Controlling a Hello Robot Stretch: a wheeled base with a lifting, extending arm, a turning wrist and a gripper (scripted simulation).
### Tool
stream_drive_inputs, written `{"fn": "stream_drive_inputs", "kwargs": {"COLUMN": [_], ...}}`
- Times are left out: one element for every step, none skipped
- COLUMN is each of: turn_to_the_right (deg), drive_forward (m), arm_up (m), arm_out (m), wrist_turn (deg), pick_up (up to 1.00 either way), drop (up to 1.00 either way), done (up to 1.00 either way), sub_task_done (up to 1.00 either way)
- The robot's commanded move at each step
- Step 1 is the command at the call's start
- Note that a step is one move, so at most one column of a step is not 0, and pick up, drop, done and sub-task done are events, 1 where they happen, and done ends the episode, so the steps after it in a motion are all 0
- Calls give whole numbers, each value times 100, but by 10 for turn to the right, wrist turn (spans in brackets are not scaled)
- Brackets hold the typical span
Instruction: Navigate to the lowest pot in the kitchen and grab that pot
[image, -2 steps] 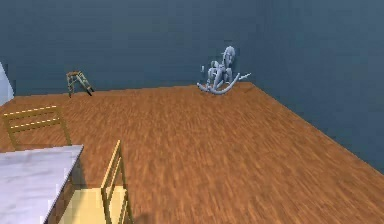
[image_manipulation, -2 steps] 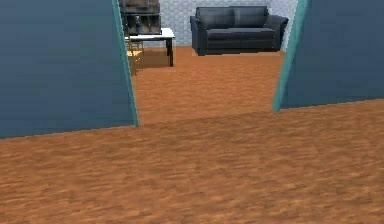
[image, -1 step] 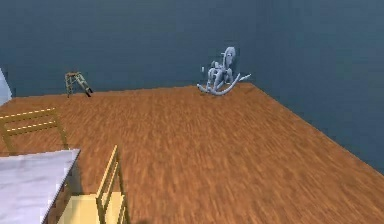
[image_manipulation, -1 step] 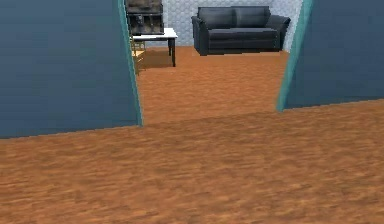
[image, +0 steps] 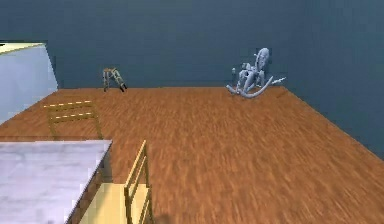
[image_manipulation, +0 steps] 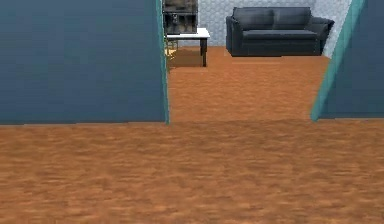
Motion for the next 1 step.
{"fn": "stream_drive_inputs", "kwargs": {"turn_to_the_right": [0], "drive_forward": [60], "arm_up": [0], "arm_out": [0], "wrist_turn": [0], "pick_up": [0], "drop": [0], "done": [0], "sub_task_done": [0]}}
